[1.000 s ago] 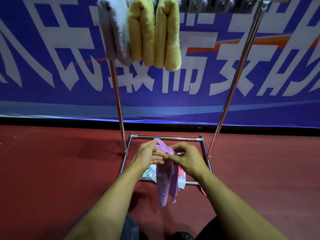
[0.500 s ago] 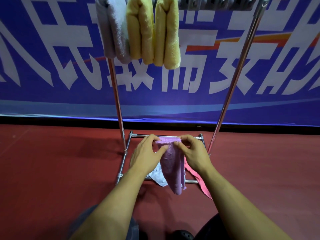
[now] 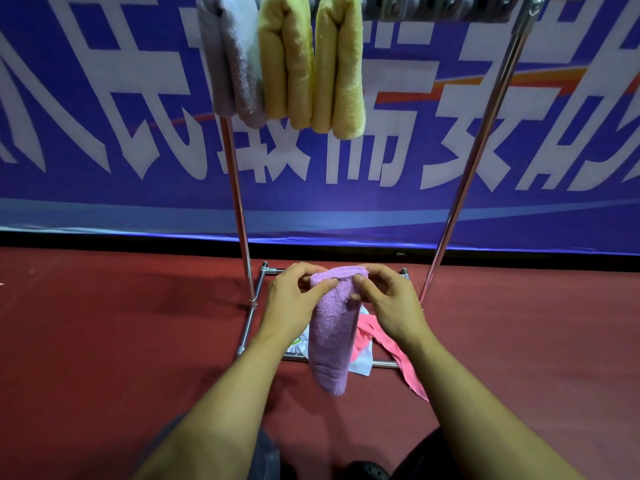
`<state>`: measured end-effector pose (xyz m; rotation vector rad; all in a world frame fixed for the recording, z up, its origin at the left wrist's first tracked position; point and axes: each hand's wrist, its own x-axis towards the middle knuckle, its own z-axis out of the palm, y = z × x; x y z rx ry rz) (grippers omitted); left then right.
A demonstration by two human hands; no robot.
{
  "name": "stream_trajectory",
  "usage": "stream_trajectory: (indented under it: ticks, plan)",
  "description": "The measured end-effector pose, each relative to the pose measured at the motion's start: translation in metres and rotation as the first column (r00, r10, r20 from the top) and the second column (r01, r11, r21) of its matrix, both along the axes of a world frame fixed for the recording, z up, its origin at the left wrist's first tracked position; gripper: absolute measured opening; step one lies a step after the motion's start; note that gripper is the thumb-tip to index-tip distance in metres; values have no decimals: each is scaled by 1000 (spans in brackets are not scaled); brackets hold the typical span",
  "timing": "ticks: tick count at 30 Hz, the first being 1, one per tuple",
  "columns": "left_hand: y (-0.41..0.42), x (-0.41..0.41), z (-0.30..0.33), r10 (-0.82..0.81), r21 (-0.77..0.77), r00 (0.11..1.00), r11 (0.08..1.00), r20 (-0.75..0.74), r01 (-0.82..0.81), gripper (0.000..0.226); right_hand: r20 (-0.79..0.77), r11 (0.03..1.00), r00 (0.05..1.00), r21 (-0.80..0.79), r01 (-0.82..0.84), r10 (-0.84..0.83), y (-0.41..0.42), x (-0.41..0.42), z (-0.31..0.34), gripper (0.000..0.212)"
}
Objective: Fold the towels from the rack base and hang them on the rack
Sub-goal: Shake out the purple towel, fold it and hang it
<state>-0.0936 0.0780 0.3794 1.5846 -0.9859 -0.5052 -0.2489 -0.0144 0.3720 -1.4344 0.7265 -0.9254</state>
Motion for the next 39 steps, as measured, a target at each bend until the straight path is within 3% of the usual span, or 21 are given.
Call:
stream_trajectory:
  ticks: [4, 9, 12, 17, 22, 25, 28, 32, 35, 39]
  plan:
    - [2, 0, 4, -22, -14, 1000, 1000, -16, 21, 14, 37, 999, 999, 45, -19, 17, 4, -1, 6, 12]
    - [5, -2, 8, -174, -93, 972, 983, -155, 161, 25, 92, 996, 992, 8, -91, 90, 12, -4, 14, 17]
    - [4, -5, 11, -173, -62, 971, 984, -164, 165, 35, 119, 997, 990, -6, -81, 81, 13, -5, 18, 17]
    - [2, -13, 12, -108, -27, 981, 994, -161, 105, 17, 64, 997, 997, -67, -42, 47, 13, -4, 17, 18]
    - [2, -14, 13, -99, -26, 985, 995, -142, 96, 21, 45, 995, 996, -65, -79, 82, 8, -5, 12, 22]
    - [4, -13, 13, -121, -22, 984, 993, -132, 119, 22, 107, 968, 964, 33, -249, 244, 7, -9, 14, 45]
    - [6, -11, 15, -151, -40, 978, 988, -143, 147, 20, 7, 930, 933, 67, -361, 361, 8, -8, 10, 71]
    - [8, -16, 20, -169, -71, 973, 985, -160, 159, 15, -140, 947, 937, 11, -321, 319, 10, -1, 4, 47]
    - [6, -16, 27, -159, -69, 977, 986, -143, 151, 14, -132, 962, 953, 5, -274, 273, 10, -2, 9, 31]
    - [1, -14, 48, -158, -95, 980, 985, -121, 147, 12, -117, 965, 959, 82, -250, 258, 10, -4, 12, 28]
